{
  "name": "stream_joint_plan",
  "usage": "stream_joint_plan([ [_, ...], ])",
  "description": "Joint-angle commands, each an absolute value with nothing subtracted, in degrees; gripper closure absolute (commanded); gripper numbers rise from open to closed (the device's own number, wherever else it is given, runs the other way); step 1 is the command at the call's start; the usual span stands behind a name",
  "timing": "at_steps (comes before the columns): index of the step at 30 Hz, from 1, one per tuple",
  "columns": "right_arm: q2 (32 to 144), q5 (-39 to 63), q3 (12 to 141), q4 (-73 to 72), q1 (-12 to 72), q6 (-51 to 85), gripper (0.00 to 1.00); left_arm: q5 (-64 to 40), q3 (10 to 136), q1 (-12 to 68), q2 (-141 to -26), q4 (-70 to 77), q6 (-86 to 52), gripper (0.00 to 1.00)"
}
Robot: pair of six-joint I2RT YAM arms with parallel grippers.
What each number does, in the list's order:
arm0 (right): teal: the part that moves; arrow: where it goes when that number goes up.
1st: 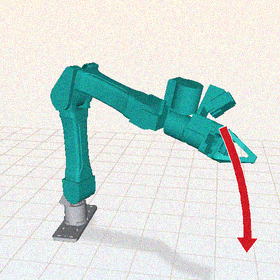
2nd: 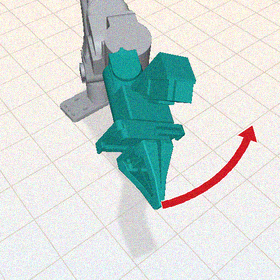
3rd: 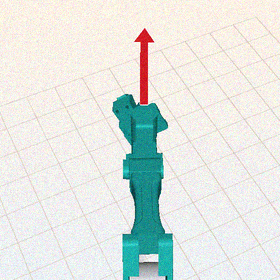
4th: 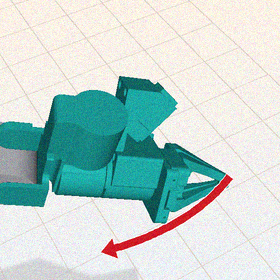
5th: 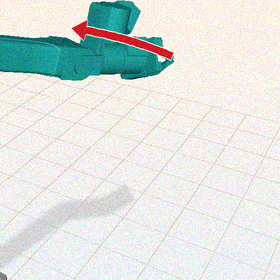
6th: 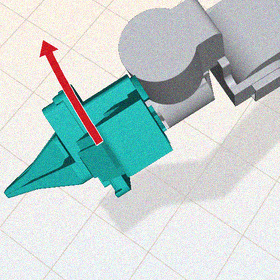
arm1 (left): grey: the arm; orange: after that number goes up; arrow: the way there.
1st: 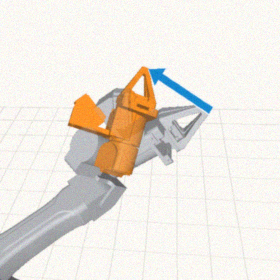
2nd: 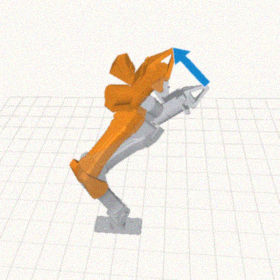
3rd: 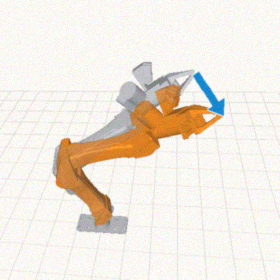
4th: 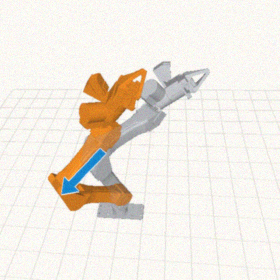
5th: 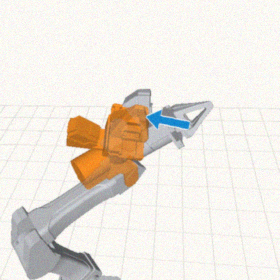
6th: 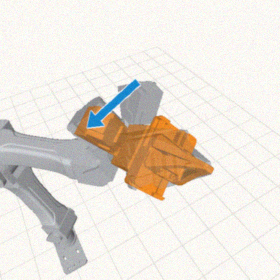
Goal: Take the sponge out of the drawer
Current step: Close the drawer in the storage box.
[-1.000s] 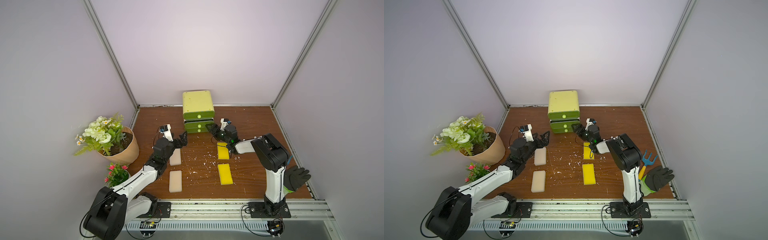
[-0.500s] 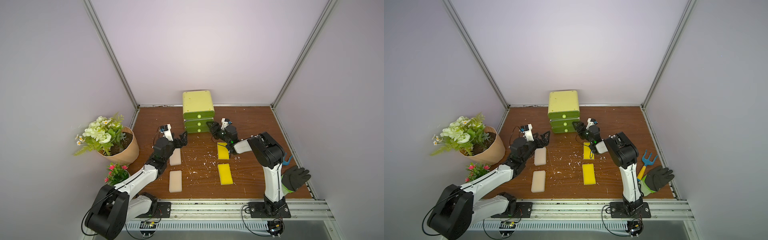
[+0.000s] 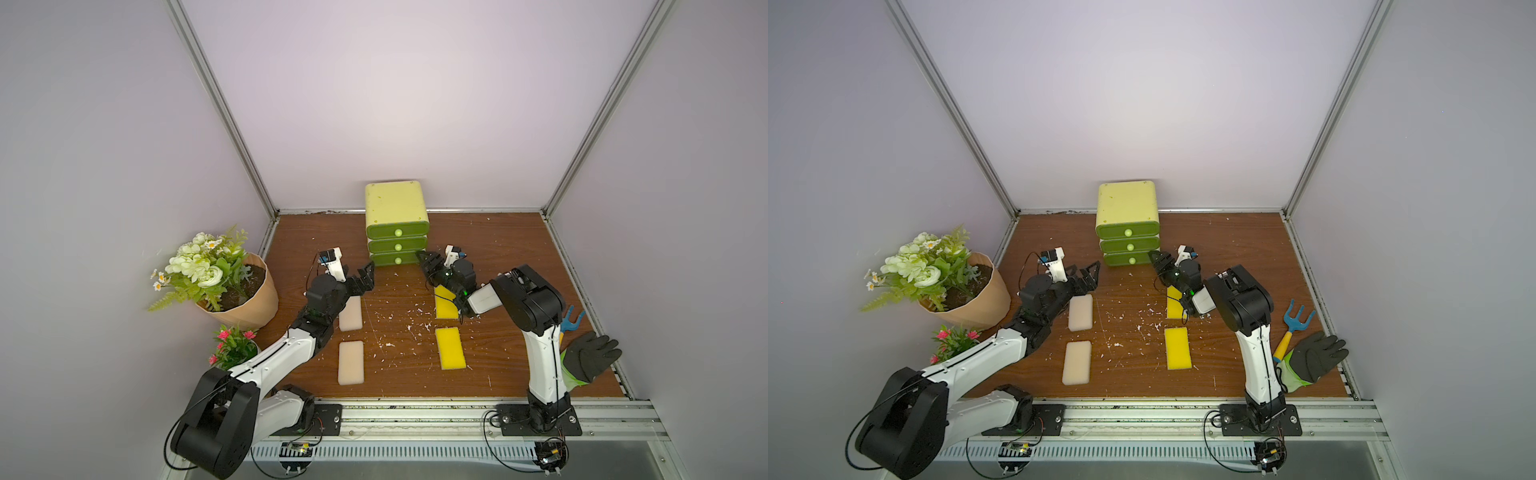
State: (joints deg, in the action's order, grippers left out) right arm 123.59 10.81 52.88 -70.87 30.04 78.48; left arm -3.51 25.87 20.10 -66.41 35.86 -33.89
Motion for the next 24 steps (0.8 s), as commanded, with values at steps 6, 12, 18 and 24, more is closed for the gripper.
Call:
stream_joint_plan([
  [6, 126.5, 7.8, 56.4, -75.3, 34.4, 80.0, 0.41, -4.2, 24.9, 19.1, -65.8, 37.4, -34.1, 0.00],
  [12, 127.6, 5.5, 57.8, -73.6, 36.0, 79.7, 0.44, -4.4, 24.6, 18.9, -65.2, 37.4, -34.1, 0.00],
  [18, 129.3, 2.8, 58.6, -75.3, 36.8, 80.5, 0.49, -4.8, 24.1, 18.5, -64.4, 37.5, -34.3, 0.00],
  [24, 131.5, 1.8, 61.2, -75.9, 37.6, 82.1, 0.52, -5.2, 23.7, 17.9, -63.8, 37.6, -34.3, 0.01],
])
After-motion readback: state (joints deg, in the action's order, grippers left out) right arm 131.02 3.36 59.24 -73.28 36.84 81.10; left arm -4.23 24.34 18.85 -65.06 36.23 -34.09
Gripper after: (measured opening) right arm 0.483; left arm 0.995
